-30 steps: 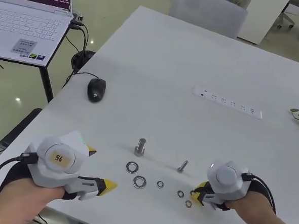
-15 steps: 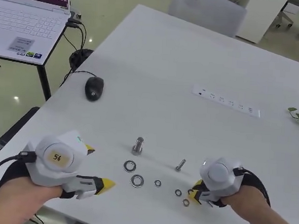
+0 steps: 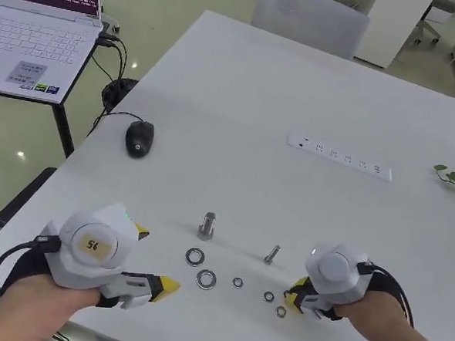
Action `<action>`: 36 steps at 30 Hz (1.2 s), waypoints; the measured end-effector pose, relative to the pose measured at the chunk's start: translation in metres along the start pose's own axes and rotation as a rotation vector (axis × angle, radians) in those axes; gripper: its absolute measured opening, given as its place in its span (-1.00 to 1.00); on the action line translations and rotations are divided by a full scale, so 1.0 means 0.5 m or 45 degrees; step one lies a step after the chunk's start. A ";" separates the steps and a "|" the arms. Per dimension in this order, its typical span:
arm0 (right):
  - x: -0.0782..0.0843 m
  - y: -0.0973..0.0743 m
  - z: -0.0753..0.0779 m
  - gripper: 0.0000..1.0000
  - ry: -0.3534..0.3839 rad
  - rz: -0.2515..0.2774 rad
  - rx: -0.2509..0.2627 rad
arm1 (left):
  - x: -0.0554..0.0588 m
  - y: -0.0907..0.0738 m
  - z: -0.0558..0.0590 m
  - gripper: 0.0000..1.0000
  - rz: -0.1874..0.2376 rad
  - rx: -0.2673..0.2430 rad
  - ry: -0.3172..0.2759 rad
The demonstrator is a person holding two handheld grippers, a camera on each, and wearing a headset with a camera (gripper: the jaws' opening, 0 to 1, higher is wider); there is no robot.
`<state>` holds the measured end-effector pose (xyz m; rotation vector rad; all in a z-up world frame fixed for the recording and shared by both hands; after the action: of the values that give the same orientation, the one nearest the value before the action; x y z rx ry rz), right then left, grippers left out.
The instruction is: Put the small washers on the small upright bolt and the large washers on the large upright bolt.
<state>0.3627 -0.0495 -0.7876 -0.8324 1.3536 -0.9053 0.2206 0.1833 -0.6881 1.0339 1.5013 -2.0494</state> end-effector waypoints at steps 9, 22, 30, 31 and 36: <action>0.002 -0.006 -0.001 -0.74 0.120 0.065 0.026 | 0.010 -0.012 -0.015 0.14 -0.005 -0.020 -0.021; -0.044 -0.061 0.042 -0.74 0.083 0.117 0.109 | 0.012 -0.009 -0.014 0.13 0.002 -0.016 -0.032; -0.106 -0.097 0.071 -0.74 -0.037 0.144 0.123 | 0.018 -0.013 -0.018 0.13 0.002 -0.022 -0.040; -0.111 -0.098 0.072 -0.74 -0.047 0.148 0.117 | 0.018 -0.013 -0.019 0.13 0.002 -0.023 -0.041; -0.133 -0.088 0.075 -0.74 -0.112 0.131 0.078 | 0.018 -0.014 -0.023 0.13 0.004 -0.029 -0.045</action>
<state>0.3975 -0.0094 -0.7172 -0.7406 1.2748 -0.8170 0.2137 0.1975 -0.6919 0.9855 1.5009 -2.0335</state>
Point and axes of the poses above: the centre of the closed fingertips' face, and the gripper's own axes: y roughly forward along the fingers, z roughly to its right, x roughly out of its underside, the point moved 4 cm from there along -y, roughly backward along the fingers, and after that the axes turned 8 degrees about -y, right-handed, at the moved point
